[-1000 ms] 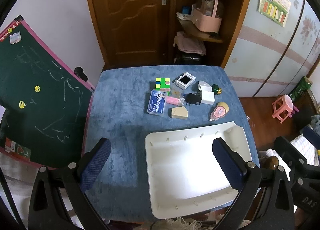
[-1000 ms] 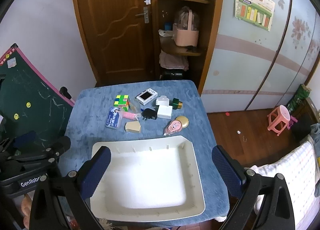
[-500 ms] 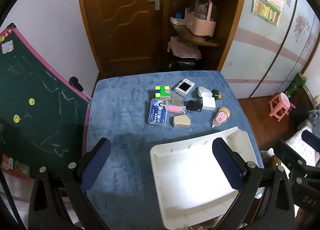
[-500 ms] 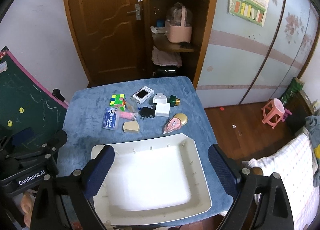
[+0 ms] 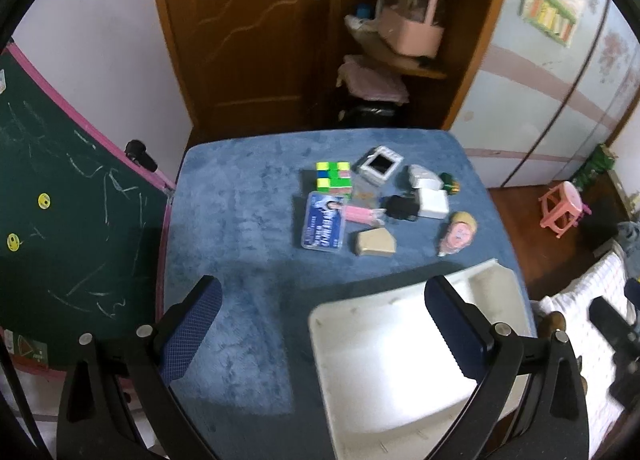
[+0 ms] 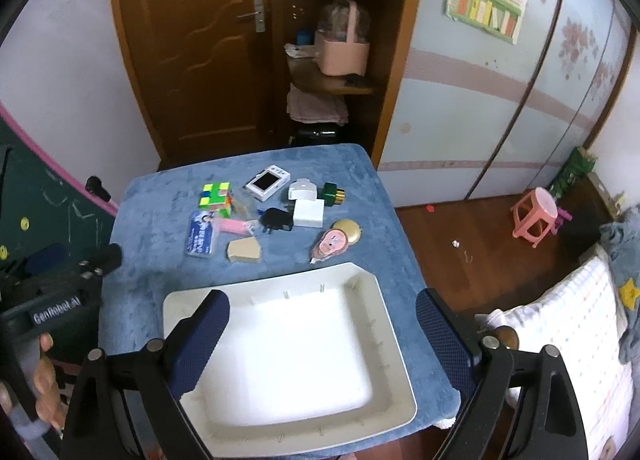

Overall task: Organize rigid objects
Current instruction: 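Grasp the beige sponge with the left tool while the right tool grasps the pink tape roller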

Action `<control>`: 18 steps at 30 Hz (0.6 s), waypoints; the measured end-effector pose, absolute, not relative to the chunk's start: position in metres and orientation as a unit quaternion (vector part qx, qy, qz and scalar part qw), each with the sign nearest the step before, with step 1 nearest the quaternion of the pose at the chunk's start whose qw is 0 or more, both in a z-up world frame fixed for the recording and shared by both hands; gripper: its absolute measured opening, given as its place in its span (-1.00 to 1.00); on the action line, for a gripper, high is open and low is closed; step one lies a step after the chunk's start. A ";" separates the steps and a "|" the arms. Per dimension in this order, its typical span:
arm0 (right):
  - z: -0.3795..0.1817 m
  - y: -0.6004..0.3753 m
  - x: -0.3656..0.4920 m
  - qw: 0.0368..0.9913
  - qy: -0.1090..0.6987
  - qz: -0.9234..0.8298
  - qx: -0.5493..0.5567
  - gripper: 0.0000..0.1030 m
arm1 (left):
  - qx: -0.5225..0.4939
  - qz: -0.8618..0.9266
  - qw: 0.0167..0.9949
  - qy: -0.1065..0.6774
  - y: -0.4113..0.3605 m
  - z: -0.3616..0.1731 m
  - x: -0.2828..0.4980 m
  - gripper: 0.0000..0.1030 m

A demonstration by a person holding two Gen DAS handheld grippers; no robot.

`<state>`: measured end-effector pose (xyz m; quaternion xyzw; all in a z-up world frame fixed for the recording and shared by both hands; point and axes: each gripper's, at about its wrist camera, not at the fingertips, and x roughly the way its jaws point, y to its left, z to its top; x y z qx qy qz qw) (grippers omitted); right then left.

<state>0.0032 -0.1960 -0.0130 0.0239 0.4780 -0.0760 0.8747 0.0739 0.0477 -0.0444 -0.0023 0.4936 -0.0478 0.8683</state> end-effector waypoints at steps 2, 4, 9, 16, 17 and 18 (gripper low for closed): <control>-0.021 -0.210 0.017 0.869 0.489 -0.070 0.041 0.70 | 0.000 -0.037 0.859 0.511 0.050 -0.054 0.088 0.97; -0.031 -0.226 0.034 0.860 0.503 -0.061 0.062 0.70 | -0.003 -0.034 0.847 0.531 0.050 -0.064 0.101 0.97; -0.064 -0.260 0.086 0.833 0.540 -0.044 0.110 0.69 | 0.003 -0.028 0.828 0.559 0.031 -0.085 0.128 0.97; -0.151 -0.301 0.165 0.756 0.622 -0.038 0.200 0.51 | 0.018 -0.061 0.788 0.613 -0.015 -0.133 0.168 0.96; -0.162 -0.302 0.171 0.745 0.633 -0.039 0.208 0.47 | 0.019 -0.068 0.778 0.624 -0.023 -0.145 0.175 0.96; -0.176 -0.304 0.179 0.732 0.644 -0.041 0.216 0.43 | 0.020 -0.074 0.772 0.631 -0.028 -0.152 0.179 0.93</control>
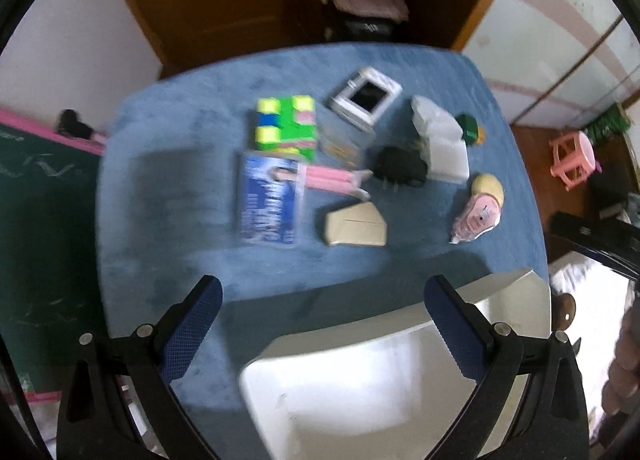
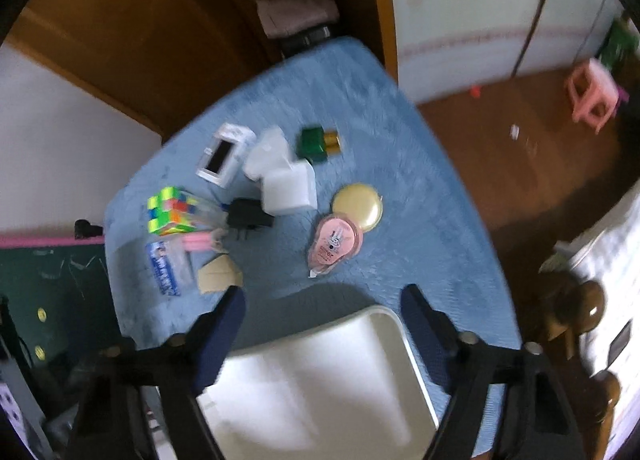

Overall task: Organize rigid objects
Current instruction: 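Grasp the beige sponge with the left tool while the right tool grasps the pink tape roller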

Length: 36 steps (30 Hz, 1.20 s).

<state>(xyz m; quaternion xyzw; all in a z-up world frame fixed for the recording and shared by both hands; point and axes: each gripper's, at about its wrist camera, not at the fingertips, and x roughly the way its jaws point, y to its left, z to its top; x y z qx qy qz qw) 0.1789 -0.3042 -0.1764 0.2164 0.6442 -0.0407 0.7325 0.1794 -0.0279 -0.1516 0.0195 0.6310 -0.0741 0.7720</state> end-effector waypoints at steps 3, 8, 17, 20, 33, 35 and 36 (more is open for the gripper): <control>-0.213 -0.305 0.194 0.704 0.670 -0.049 0.231 0.43 | 0.021 -0.090 0.748 0.657 -0.042 -0.177 0.195 0.88; -0.248 -0.305 0.208 0.684 0.679 -0.061 0.260 0.43 | -0.002 -0.086 0.721 0.687 -0.047 -0.210 0.215 0.88; -0.282 -0.297 0.225 0.655 0.692 -0.072 0.294 0.43 | -0.006 -0.056 0.702 0.710 -0.047 -0.241 0.235 0.88; -0.288 -0.296 0.227 0.653 0.694 -0.076 0.294 0.42 | 0.002 -0.048 0.699 0.714 -0.050 -0.249 0.234 0.88; -0.306 -0.286 0.234 0.647 0.705 -0.099 0.272 0.14 | 0.058 -0.039 0.706 0.705 -0.091 -0.262 0.230 0.88; -0.306 -0.284 0.235 0.648 0.706 -0.103 0.268 0.10 | 0.057 -0.033 0.703 0.708 -0.091 -0.265 0.229 0.86; -0.307 -0.282 0.236 0.648 0.706 -0.105 0.267 0.05 | 0.053 -0.027 0.701 0.710 -0.090 -0.269 0.228 0.79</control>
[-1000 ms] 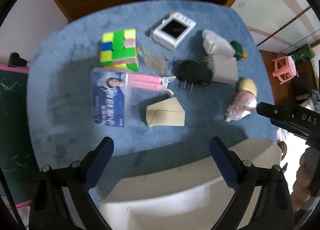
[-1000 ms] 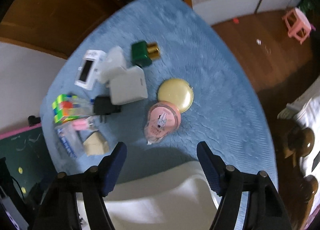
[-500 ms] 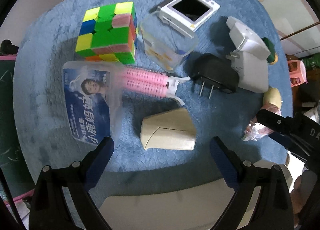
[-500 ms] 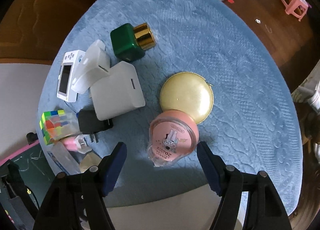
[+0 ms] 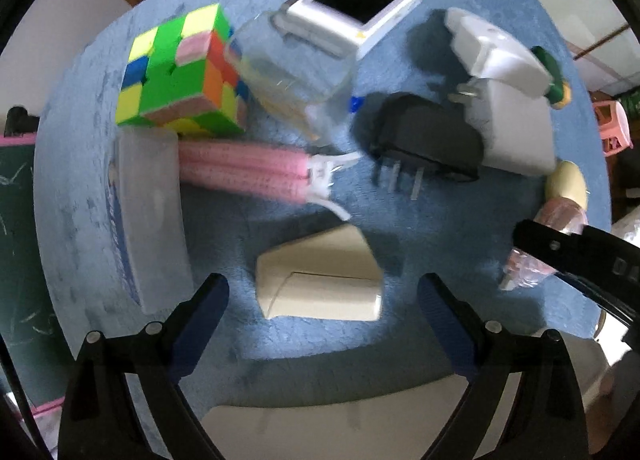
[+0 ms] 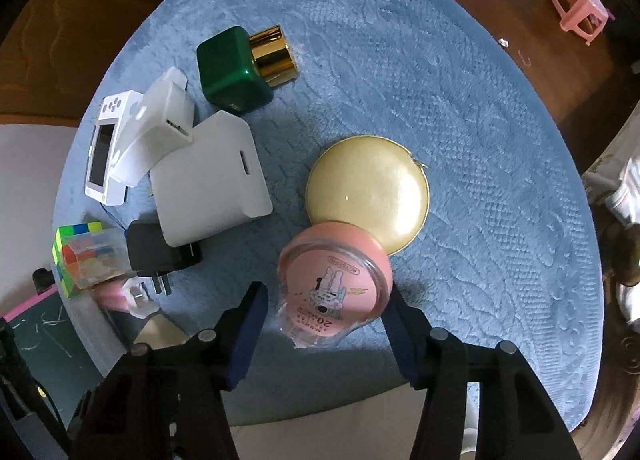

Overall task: Organize rigid objects
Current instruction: 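Grasp the beige sponge with the left tool while the right tool grasps the pink tape roller, then lower the sponge into the tray with the left tool while the right tool drops the tape roller in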

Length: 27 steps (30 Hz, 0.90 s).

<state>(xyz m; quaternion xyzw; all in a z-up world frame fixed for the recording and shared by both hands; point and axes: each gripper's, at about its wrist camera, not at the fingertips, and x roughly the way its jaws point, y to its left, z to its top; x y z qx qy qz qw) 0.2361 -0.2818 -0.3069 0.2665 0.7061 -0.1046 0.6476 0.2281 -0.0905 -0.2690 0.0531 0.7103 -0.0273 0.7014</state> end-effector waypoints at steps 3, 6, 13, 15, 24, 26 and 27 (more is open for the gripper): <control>-0.306 -0.282 0.237 0.648 0.705 -0.105 0.267 0.03 | 0.034 -0.017 0.691 0.721 -0.080 -0.283 0.226 0.51; -0.306 -0.288 0.235 0.651 0.703 -0.104 0.268 0.02 | 0.009 -0.024 0.690 0.724 -0.077 -0.289 0.224 0.37; -0.299 -0.298 0.225 0.650 0.699 -0.083 0.287 -0.02 | 0.004 -0.030 0.707 0.707 -0.079 -0.280 0.211 0.27; -0.293 -0.300 0.221 0.652 0.696 -0.073 0.293 -0.08 | 0.004 -0.035 0.711 0.702 -0.078 -0.267 0.207 0.27; -0.238 -0.302 0.200 0.679 0.670 -0.020 0.298 -0.24 | 0.017 -0.072 0.754 0.653 -0.085 -0.173 0.168 0.27; -0.223 -0.301 0.191 0.691 0.660 -0.007 0.296 -0.24 | 0.016 -0.085 0.762 0.641 -0.080 -0.152 0.156 0.27; -0.211 -0.298 0.186 0.700 0.652 0.001 0.289 -0.24 | 0.016 -0.093 0.768 0.634 -0.075 -0.140 0.151 0.27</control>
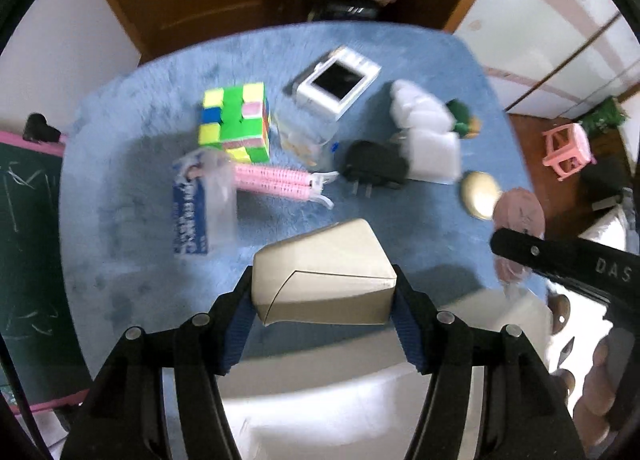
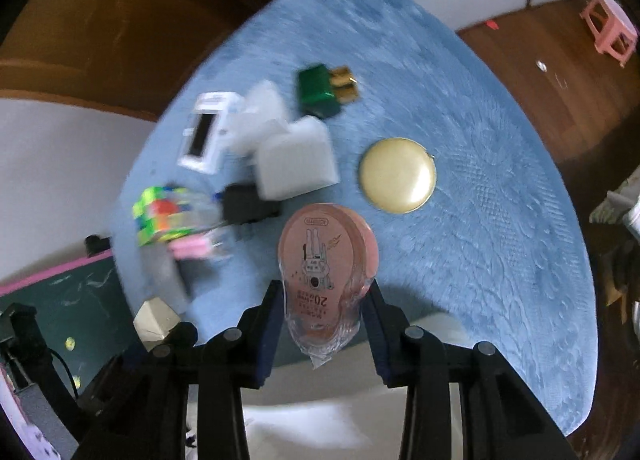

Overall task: Organize rigid objects
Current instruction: 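Lower the sponge into the tray with the left tool while the right tool drops the tape roller in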

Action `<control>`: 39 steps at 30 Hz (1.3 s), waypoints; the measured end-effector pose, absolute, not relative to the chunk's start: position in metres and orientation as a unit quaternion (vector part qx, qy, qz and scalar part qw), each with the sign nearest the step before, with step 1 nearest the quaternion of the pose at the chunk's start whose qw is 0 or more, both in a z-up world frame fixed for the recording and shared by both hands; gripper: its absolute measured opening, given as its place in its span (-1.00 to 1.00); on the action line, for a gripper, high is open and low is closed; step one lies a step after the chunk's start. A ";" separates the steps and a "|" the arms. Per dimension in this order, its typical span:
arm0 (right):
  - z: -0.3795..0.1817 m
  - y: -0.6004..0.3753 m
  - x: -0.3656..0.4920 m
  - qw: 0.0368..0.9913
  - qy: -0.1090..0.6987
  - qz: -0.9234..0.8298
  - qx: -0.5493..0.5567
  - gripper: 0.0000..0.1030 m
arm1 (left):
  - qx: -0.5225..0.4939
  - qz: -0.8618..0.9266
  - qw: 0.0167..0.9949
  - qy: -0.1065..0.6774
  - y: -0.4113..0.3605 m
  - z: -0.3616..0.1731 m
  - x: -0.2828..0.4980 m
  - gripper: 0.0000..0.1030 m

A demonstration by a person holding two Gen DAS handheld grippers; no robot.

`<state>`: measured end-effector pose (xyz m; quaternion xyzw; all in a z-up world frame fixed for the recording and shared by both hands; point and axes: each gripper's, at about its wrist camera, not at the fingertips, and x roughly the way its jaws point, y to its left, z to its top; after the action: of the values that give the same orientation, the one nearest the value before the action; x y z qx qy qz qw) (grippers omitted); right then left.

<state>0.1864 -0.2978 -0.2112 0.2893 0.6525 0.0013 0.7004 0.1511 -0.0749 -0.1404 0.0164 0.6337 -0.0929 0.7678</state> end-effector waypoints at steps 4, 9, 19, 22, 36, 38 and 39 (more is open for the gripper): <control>-0.155 -0.283 0.159 0.747 0.619 0.041 0.240 -0.24 | 0.025 -0.124 0.787 0.604 -0.069 -0.111 0.137 0.27; -0.092 -0.254 0.110 0.803 0.569 0.082 0.155 -0.24 | 0.030 -0.151 0.799 0.581 -0.047 -0.090 0.113 0.27; -0.050 -0.223 0.022 0.856 0.509 0.090 0.028 -0.24 | 0.050 -0.180 0.815 0.548 -0.042 -0.079 0.061 0.28; -0.066 -0.219 0.011 0.855 0.512 0.083 0.004 -0.24 | 0.066 -0.187 0.810 0.552 -0.048 -0.090 0.050 0.28; -0.192 -0.240 -0.011 0.774 0.632 0.043 -0.014 -0.24 | 0.122 -0.191 0.751 0.620 -0.070 -0.174 0.033 0.28; -0.204 -0.240 -0.013 0.764 0.644 0.043 -0.019 -0.24 | 0.125 -0.187 0.742 0.631 -0.071 -0.183 0.033 0.28; -0.207 -0.240 -0.014 0.760 0.648 0.044 -0.021 -0.24 | 0.125 -0.187 0.736 0.638 -0.071 -0.187 0.033 0.28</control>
<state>-0.0141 -0.2398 -0.2071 -0.0210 0.6478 0.0437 0.7602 0.0327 -0.0708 -0.1867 0.1255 0.6382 -0.1866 0.7363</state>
